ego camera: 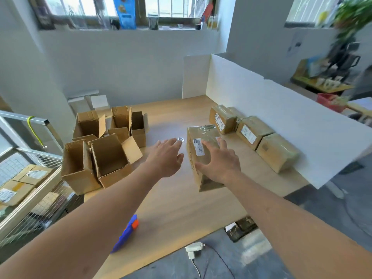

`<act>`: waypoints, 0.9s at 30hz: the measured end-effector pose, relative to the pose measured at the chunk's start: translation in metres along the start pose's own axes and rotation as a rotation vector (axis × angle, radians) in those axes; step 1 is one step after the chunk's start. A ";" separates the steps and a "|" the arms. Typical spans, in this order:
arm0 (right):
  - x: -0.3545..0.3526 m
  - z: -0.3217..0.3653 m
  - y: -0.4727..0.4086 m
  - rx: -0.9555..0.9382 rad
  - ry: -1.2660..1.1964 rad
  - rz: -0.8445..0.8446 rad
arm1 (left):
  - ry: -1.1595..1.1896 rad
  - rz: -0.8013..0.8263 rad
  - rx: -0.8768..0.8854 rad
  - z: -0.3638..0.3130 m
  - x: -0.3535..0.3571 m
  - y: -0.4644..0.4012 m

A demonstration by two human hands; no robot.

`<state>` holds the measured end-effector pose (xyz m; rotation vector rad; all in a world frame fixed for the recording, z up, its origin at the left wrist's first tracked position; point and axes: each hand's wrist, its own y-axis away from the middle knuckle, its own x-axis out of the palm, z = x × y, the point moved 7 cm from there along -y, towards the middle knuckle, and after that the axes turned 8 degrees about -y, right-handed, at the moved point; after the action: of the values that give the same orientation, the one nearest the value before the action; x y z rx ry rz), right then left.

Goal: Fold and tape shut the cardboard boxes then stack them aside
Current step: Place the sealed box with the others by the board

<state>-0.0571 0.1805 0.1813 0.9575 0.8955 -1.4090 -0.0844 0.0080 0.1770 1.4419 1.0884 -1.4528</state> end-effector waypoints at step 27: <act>-0.089 -0.251 -0.159 0.049 -0.035 0.011 | 0.026 0.051 0.005 -0.209 0.025 -0.232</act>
<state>-0.2011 0.4549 0.1686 0.9702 0.8312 -1.4397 -0.2406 0.2788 0.1652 1.4846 1.0572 -1.4058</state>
